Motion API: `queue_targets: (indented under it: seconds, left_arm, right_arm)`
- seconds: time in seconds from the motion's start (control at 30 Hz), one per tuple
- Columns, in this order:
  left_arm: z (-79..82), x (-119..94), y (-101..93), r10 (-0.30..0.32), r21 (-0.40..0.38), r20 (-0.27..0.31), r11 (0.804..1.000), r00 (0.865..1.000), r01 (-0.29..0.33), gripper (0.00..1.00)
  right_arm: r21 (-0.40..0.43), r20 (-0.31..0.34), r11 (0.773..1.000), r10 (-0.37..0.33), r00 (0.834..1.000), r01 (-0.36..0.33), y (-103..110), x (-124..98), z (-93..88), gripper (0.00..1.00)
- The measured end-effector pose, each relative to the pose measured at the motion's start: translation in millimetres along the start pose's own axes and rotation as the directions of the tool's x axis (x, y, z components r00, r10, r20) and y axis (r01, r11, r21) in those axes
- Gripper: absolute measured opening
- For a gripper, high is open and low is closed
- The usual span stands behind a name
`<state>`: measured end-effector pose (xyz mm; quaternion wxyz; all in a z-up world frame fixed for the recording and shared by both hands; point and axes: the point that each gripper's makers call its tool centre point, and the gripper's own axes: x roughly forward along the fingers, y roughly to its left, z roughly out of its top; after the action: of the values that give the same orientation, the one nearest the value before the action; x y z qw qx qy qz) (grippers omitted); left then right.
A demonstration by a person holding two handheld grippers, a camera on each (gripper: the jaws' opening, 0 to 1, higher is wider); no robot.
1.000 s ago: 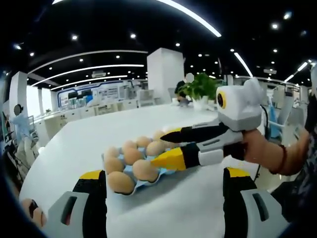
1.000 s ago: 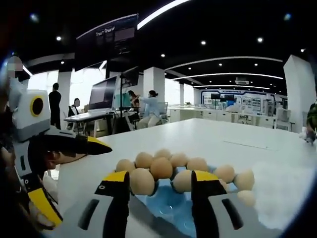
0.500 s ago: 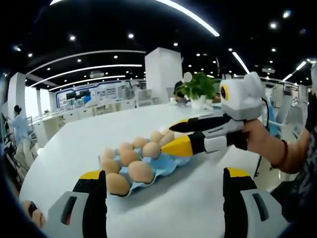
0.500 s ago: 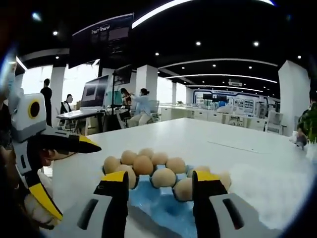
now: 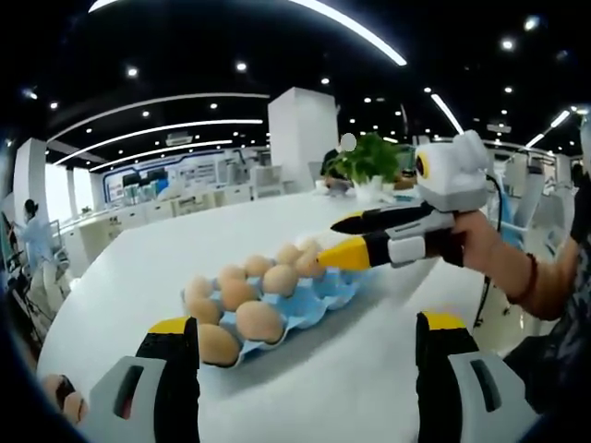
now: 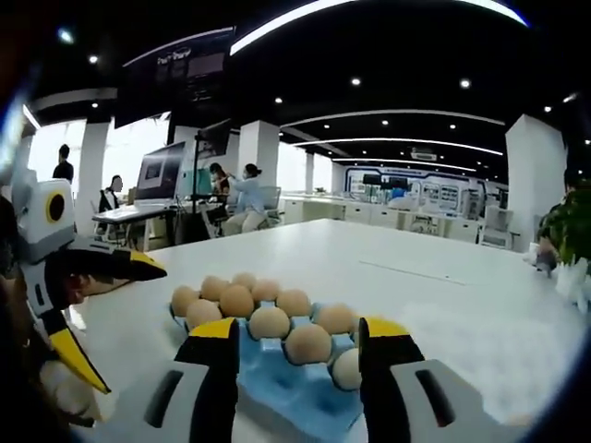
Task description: Place the egg into an empty slot of the egg tray after lifting it from the table, then release the egg inside the slot.
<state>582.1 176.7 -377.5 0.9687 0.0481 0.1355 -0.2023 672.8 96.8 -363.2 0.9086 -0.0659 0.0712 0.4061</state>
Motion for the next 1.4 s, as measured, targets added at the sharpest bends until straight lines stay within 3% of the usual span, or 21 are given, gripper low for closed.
queue_targets:
  seconds: [0.47, 1.4]
  left_arm:
    - [-0.1, 2, -2.3, -0.008, 0.004, 0.0, 1.0, 1.0, 0.008, 1.0]
    - [0.5, 5, -5.9, -0.015, 0.004, 0.0, 1.0, 1.0, 0.015, 0.99]
  right_arm:
    - [0.021, -0.02, 0.994, -0.105, 0.994, 0.106, -38, -26, -17.4, 0.54]
    - [0.029, -0.04, 0.954, -0.298, 0.954, 0.3, -100, -78, -31.0, 0.54]
